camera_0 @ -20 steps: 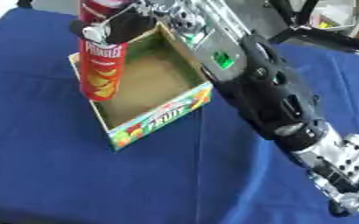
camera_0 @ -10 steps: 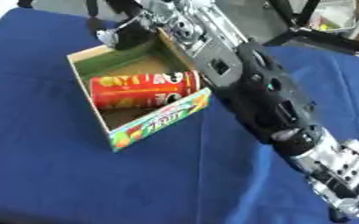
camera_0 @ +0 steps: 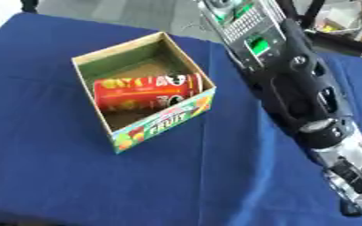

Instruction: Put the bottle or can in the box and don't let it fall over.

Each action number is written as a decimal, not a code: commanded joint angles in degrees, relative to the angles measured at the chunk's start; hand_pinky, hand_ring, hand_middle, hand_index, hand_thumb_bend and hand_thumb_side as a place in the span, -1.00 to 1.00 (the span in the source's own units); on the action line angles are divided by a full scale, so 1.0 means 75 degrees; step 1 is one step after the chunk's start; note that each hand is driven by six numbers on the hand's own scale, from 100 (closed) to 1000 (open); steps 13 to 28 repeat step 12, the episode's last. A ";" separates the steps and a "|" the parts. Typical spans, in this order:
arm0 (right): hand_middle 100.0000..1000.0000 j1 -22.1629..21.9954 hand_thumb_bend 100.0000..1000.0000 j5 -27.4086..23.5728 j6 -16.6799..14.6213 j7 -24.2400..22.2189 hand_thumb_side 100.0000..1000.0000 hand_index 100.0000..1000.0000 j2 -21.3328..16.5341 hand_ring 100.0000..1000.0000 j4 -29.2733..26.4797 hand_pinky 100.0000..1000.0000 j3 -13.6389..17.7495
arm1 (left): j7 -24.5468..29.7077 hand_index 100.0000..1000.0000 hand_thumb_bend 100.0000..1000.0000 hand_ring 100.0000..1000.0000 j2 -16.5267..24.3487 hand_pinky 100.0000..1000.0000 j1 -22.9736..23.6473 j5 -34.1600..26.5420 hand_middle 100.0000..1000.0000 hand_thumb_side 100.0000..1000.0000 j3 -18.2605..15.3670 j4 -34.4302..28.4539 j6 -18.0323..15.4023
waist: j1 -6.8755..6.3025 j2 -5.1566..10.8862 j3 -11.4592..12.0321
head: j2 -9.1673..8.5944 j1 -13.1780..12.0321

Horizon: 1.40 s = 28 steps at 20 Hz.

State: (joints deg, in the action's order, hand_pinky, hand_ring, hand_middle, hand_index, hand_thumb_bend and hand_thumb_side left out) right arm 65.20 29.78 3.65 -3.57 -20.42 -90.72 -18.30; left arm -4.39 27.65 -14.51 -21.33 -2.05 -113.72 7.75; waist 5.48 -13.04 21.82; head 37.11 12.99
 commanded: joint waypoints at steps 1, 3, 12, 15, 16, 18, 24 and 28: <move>-0.27 -0.0010 -1.00 -0.0318 0.0165 0.0206 -0.98 0.19 -0.0317 -0.30 -0.0307 -0.38 0.0252 | -0.0004 0.41 -0.80 0.04 0.0181 -0.14 0.0005 0.0055 0.18 0.71 -0.0118 -0.0116 -0.0049 | -0.0124 0.0180 -0.0057 | -0.0078 -0.0121; -0.11 -0.0188 -1.00 -0.0599 0.0300 0.0301 -0.73 0.29 -0.0506 -0.14 -0.0488 -0.11 0.0427 | -0.0026 0.41 -0.80 0.04 0.0183 -0.14 0.0069 0.0066 0.18 0.71 -0.0149 -0.0116 -0.0059 | -0.0171 0.0213 -0.0141 | -0.0062 -0.0233; 0.18 -0.1435 -1.00 -0.2142 0.0925 0.0947 0.36 0.54 -0.1947 0.19 -0.1622 0.35 0.1502 | -0.0166 0.41 -0.81 0.04 0.0178 -0.13 0.0348 0.0116 0.18 0.70 -0.0279 -0.0116 -0.0131 | -0.0427 0.0354 -0.0658 | 0.0258 -0.0967; 0.18 -0.1435 -1.00 -0.2142 0.0925 0.0947 0.36 0.54 -0.1947 0.19 -0.1622 0.35 0.1502 | -0.0166 0.41 -0.81 0.04 0.0178 -0.13 0.0348 0.0116 0.18 0.70 -0.0279 -0.0116 -0.0131 | -0.0427 0.0354 -0.0658 | 0.0258 -0.0967; 0.18 -0.1435 -1.00 -0.2142 0.0925 0.0947 0.36 0.54 -0.1947 0.19 -0.1622 0.35 0.1502 | -0.0166 0.41 -0.81 0.04 0.0178 -0.13 0.0348 0.0116 0.18 0.70 -0.0279 -0.0116 -0.0131 | -0.0427 0.0354 -0.0658 | 0.0258 -0.0967; 0.18 -0.1435 -1.00 -0.2142 0.0925 0.0947 0.36 0.54 -0.1947 0.19 -0.1622 0.35 0.1502 | -0.0166 0.41 -0.81 0.04 0.0178 -0.13 0.0348 0.0116 0.18 0.70 -0.0279 -0.0116 -0.0131 | -0.0427 0.0354 -0.0658 | 0.0258 -0.0967; 0.18 -0.1435 -1.00 -0.2142 0.0925 0.0947 0.36 0.54 -0.1947 0.19 -0.1622 0.35 0.1502 | -0.0166 0.41 -0.81 0.04 0.0178 -0.13 0.0348 0.0116 0.18 0.70 -0.0279 -0.0116 -0.0131 | -0.0427 0.0354 -0.0658 | 0.0258 -0.0967; 0.18 -0.1435 -1.00 -0.2142 0.0925 0.0947 0.36 0.54 -0.1947 0.19 -0.1622 0.35 0.1502 | -0.0166 0.41 -0.81 0.04 0.0178 -0.13 0.0348 0.0116 0.18 0.70 -0.0279 -0.0116 -0.0131 | -0.0427 0.0354 -0.0658 | 0.0258 -0.0967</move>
